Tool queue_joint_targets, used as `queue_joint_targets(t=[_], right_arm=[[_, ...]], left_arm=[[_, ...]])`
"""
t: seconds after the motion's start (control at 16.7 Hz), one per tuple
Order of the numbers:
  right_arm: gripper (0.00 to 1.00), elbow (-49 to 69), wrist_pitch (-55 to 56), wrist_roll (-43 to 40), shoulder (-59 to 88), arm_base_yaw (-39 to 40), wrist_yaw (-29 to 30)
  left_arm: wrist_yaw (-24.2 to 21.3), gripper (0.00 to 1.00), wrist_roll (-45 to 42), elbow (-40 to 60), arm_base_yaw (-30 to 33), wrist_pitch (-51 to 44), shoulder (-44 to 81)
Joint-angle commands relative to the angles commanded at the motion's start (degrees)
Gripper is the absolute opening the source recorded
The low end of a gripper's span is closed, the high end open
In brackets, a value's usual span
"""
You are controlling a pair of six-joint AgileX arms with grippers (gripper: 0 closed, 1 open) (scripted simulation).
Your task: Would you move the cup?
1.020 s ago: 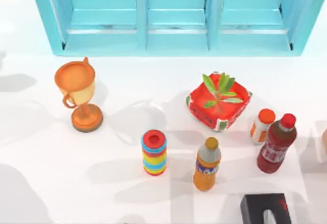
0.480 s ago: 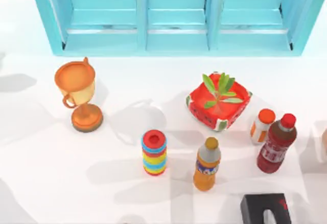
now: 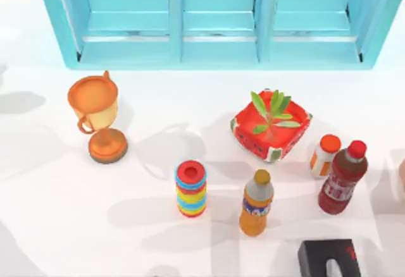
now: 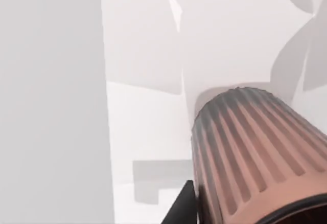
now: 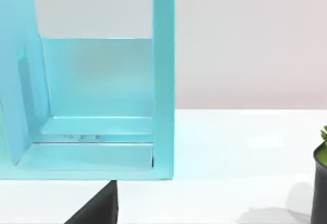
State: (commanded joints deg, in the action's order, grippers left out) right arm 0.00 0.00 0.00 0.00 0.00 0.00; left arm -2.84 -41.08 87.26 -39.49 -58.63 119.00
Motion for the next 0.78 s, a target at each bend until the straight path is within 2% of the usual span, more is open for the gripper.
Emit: queue_joint_targets(t=[0.42, 0.78], right_arm=[[1.0, 0.0, 0.0, 0.0, 0.0, 0.0, 0.0], [1.0, 0.0, 0.0, 0.0, 0.0, 0.0, 0.0]], left_arm=[[0.0, 0.98, 0.0, 0.0, 0.0, 0.0, 0.0], [0.0, 1.0, 0.0, 0.0, 0.0, 0.0, 0.0]])
